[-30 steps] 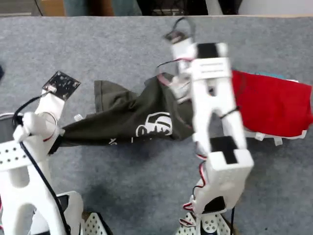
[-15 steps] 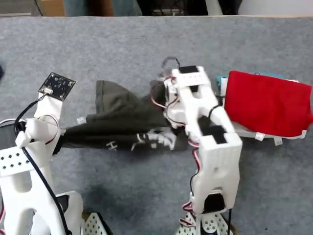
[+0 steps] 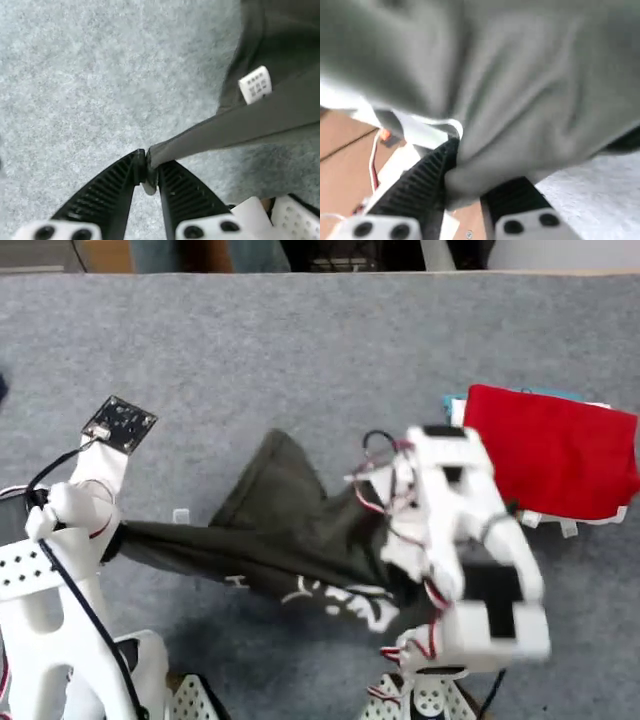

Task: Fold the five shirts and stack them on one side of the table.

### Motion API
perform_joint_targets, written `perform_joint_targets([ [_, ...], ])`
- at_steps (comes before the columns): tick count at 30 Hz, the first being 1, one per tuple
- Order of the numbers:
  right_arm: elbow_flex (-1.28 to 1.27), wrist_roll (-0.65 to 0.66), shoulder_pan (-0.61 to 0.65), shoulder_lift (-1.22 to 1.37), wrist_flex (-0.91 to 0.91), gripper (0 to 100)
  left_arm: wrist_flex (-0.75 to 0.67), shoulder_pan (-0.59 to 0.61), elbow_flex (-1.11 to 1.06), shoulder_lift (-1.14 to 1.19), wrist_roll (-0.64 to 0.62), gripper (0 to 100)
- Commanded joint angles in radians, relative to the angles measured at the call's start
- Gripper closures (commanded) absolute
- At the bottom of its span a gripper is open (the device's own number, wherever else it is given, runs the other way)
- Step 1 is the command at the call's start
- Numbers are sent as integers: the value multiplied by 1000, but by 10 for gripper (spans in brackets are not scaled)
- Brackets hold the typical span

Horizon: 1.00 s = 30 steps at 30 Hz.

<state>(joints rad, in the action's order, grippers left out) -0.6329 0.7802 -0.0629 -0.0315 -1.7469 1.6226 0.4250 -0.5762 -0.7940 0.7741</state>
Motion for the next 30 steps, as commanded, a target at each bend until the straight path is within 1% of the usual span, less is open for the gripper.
perform_joint_targets([
  [1, -25, 132, -123, -209, -18, 978, -9, 84, 4, -18, 64, 971],
  [3, 42, 163, -166, -283, -18, 948, -15, 105, 12, -18, 75, 971],
  [5, 134, 126, -167, -326, -18, 954, -29, 105, 31, -18, 54, 971],
  [6, 189, 89, -160, -335, -18, 973, -55, 105, 54, -23, 9, 971],
  [7, 246, 51, -135, -341, -18, 985, -86, 105, 87, -23, -43, 971],
  [11, 452, -74, -15, -338, -17, 981, -178, 87, 252, -18, -221, 971],
  [14, 582, -153, 110, -288, 9, 980, -233, 31, 312, -15, -304, 971],
  [16, 668, -222, 173, -214, 41, 980, -311, -4, 305, 6, -367, 971],
  [18, 776, -290, 203, -119, 81, 980, -431, -15, 311, 57, -471, 971],
  [21, 990, -399, 213, 54, 147, 982, -632, -15, 361, 170, -654, 971],
  [24, 1273, -529, 210, 249, 183, 983, -783, -15, 449, 331, -769, 971],
  [25, 1377, -572, 210, 317, 186, 983, -798, -19, 492, 393, -789, 971],
  [27, 1554, -638, 212, 455, 181, 980, -784, -21, 581, 516, -802, 971],
  [29, 1690, -664, 226, 602, 178, 976, -741, -22, 630, 654, -809, 971],
  [30, 1742, -672, 232, 674, 178, 957, -724, -22, 647, 723, -809, 971],
])
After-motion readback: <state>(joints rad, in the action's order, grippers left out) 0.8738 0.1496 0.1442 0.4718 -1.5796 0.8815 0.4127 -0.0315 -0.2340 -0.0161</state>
